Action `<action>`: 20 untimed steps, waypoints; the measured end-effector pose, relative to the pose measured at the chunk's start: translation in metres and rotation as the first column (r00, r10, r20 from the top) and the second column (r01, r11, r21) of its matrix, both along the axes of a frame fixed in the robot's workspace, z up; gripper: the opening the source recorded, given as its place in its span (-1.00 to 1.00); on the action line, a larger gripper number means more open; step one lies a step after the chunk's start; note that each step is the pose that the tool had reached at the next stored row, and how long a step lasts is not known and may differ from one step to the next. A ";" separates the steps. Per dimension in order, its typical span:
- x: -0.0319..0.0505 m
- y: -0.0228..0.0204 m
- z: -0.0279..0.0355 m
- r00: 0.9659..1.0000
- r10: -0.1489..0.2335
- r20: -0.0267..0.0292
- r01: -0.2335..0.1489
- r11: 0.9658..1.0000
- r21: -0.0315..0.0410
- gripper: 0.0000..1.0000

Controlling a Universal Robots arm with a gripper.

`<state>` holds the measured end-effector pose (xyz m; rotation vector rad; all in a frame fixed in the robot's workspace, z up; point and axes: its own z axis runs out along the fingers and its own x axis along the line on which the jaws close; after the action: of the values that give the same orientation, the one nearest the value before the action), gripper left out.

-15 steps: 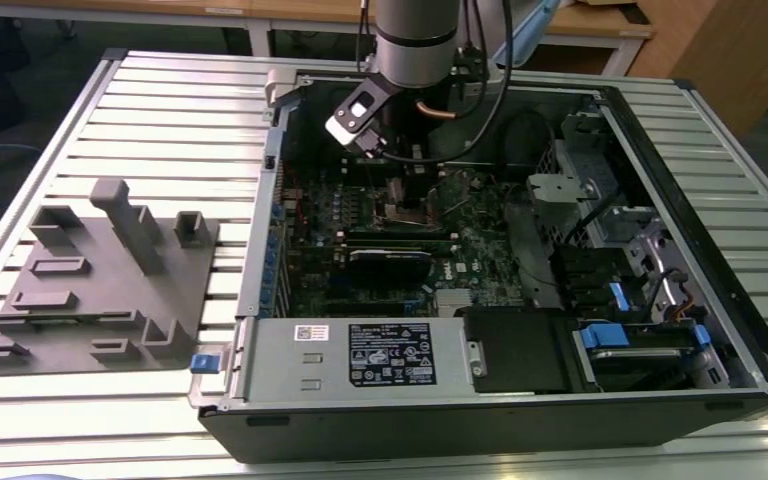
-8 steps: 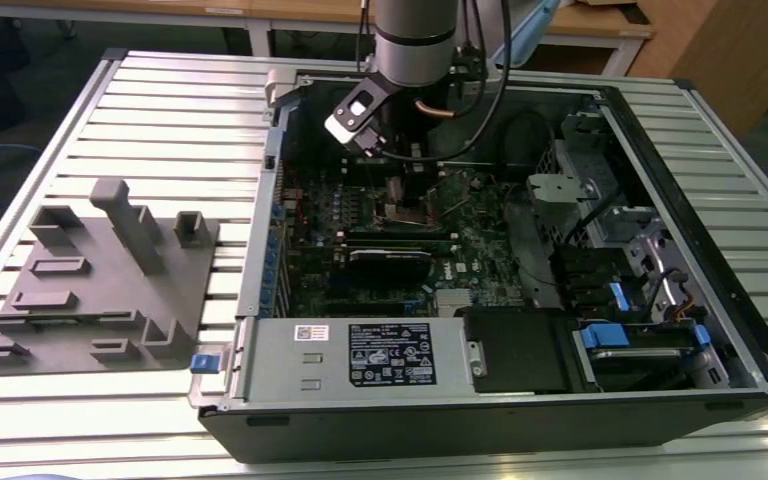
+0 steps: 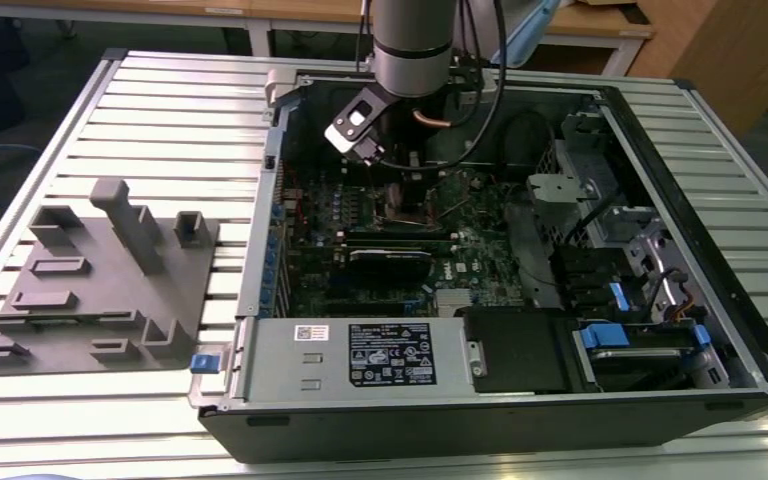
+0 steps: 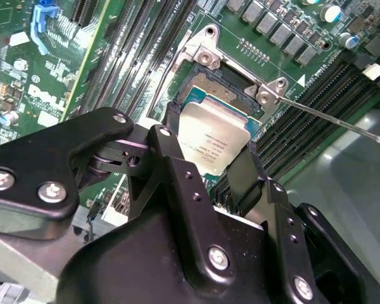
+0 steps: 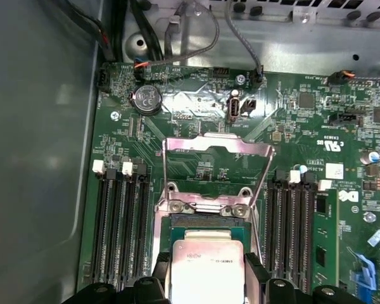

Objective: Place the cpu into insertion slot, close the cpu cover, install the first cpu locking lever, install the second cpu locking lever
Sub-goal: 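Place the cpu into insertion slot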

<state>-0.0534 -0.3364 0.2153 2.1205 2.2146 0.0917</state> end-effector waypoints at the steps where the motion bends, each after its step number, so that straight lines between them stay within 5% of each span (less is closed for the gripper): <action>1: 0.0000 0.0000 -0.0014 1.000 0.000 0.000 0.000 1.000 0.000 0.08; 20: 0.0000 0.0000 -0.0190 1.000 0.000 0.000 0.000 1.000 0.000 0.08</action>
<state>-0.0535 -0.3364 0.1963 2.1207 2.2146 0.0918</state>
